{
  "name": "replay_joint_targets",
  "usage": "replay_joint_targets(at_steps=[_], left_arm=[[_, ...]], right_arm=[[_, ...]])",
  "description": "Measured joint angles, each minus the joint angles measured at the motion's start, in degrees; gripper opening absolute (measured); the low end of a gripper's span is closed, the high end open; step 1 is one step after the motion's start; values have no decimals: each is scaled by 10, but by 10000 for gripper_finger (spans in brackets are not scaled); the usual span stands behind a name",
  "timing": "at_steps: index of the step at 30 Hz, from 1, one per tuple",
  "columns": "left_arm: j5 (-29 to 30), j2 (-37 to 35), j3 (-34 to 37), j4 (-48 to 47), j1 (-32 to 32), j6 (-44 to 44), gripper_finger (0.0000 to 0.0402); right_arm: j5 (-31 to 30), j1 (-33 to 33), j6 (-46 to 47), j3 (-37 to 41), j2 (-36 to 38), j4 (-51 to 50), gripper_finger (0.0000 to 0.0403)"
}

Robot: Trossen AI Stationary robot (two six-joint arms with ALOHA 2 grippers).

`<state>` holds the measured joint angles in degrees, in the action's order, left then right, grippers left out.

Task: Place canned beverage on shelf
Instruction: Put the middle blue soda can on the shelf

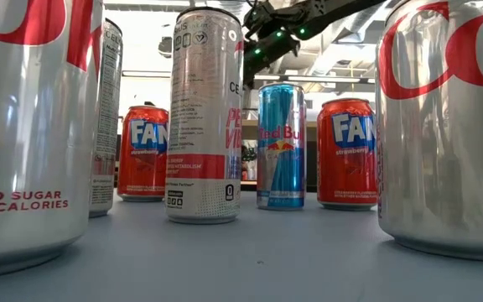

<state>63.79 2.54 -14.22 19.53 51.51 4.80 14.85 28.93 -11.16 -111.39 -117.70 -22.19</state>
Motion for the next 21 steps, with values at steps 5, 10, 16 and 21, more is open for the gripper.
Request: replay_joint_targets(at_steps=[5,10,16,21], left_arm=[[0,0,0,0,0,-1,272],[-1,0,0,0,0,-7,272],[-1,0,0,-5,0,-13,272],[-1,0,0,-6,0,-23,272]], right_arm=[[-16,0,-22,0,29,-85,322],[-21,-17,-42,6,51,-150,289],[-17,-43,-13,96,58,-42,161],[-11,-54,18,209,68,152,23]])
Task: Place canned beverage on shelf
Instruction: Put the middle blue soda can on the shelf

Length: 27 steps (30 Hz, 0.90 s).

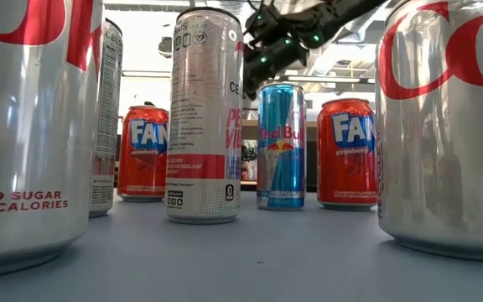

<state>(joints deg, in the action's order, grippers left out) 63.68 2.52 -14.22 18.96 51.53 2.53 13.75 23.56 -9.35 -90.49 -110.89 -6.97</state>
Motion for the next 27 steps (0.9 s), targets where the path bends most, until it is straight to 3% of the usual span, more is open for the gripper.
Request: replay_joint_targets(at_steps=[6,13,23,27], left_arm=[[0,0,0,-1,0,-2,272],[1,0,0,-1,0,-3,272],[9,16,0,22,-23,25,269],[-12,56,0,50,-54,46,226]], right_arm=[[-2,1,32,58,22,127,9],[0,10,44,63,10,181,0],[25,14,65,62,14,149,0],[37,4,65,61,67,78,0]])
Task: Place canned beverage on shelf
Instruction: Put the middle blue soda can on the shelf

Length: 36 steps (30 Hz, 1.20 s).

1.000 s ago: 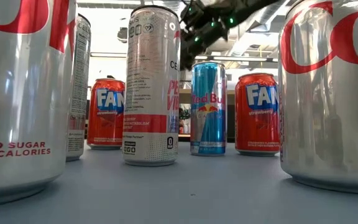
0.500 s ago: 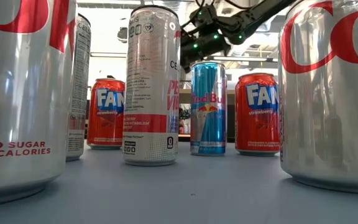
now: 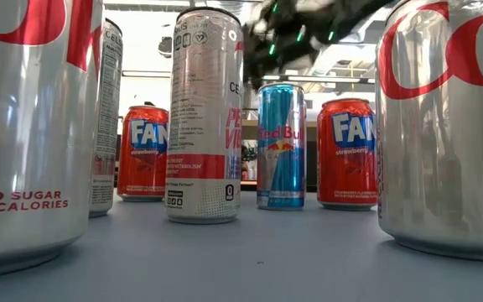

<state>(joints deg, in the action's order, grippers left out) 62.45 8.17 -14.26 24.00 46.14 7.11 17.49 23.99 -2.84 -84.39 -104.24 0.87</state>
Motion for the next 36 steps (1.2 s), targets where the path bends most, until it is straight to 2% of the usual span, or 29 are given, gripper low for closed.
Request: replay_joint_targets(at_steps=[4,7,9,11,13,19,26,28,31,34,36], left_arm=[[-4,54,-18,-2,-32,-20,130],[-9,95,-45,-7,-63,-22,35],[-27,123,-63,-15,-92,-13,12],[-65,146,-89,-37,-129,-5,3],[-138,157,-120,-85,-173,-13,1],[-359,218,-222,-225,-367,-86,0],[-718,373,-279,-233,-629,-106,0],[-768,400,-283,-224,-685,-111,0],[-813,422,-281,-207,-748,-100,0],[-872,442,-280,-189,-784,-82,0],[-901,454,-280,-186,-795,-83,0]], right_arm=[[-20,-18,-16,-2,98,-108,0],[-84,-42,-28,-1,186,-179,0],[-135,-64,-37,-1,250,-205,0],[-190,-88,-49,-2,304,-223,0],[-231,-111,-53,-3,345,-243,0],[-296,-180,-51,-1,421,-303,0],[-363,-243,-45,25,452,-353,0],[-376,-264,-45,34,464,-380,0],[-437,-302,-31,63,497,-390,0],[-505,-343,-6,96,541,-387,0],[-528,-365,18,115,569,-382,0]])
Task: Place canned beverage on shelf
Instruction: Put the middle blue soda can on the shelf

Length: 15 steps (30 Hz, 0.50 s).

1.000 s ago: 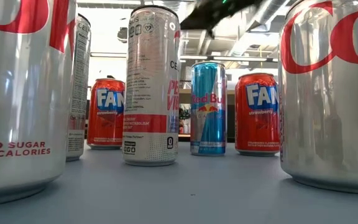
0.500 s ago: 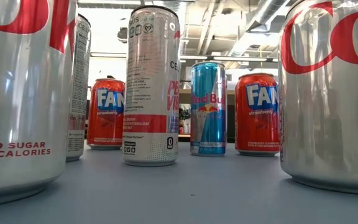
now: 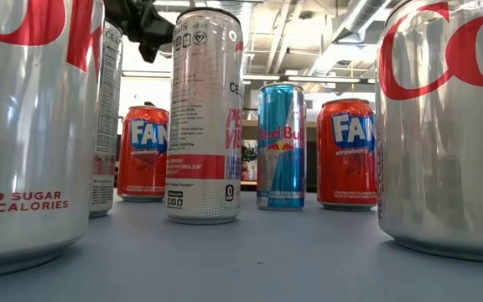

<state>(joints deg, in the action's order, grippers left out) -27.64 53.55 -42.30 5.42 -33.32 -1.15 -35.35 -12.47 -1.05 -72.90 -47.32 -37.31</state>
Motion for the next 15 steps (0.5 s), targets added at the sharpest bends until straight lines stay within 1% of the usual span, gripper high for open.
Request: replay_joint_targets(at_steps=[1,3,6,8,15], left_arm=[[-7,7,0,0,-2,7,0],[-1,27,0,-1,-5,26,0],[11,62,0,44,-17,39,0],[14,84,0,77,-27,39,0],[25,150,0,122,-56,40,0]], right_arm=[[-7,-9,9,10,12,-2,0],[-14,-25,18,30,30,2,0],[-43,-38,35,57,47,4,0],[-55,-44,41,72,48,12,0],[-53,-56,45,85,39,14,0]])
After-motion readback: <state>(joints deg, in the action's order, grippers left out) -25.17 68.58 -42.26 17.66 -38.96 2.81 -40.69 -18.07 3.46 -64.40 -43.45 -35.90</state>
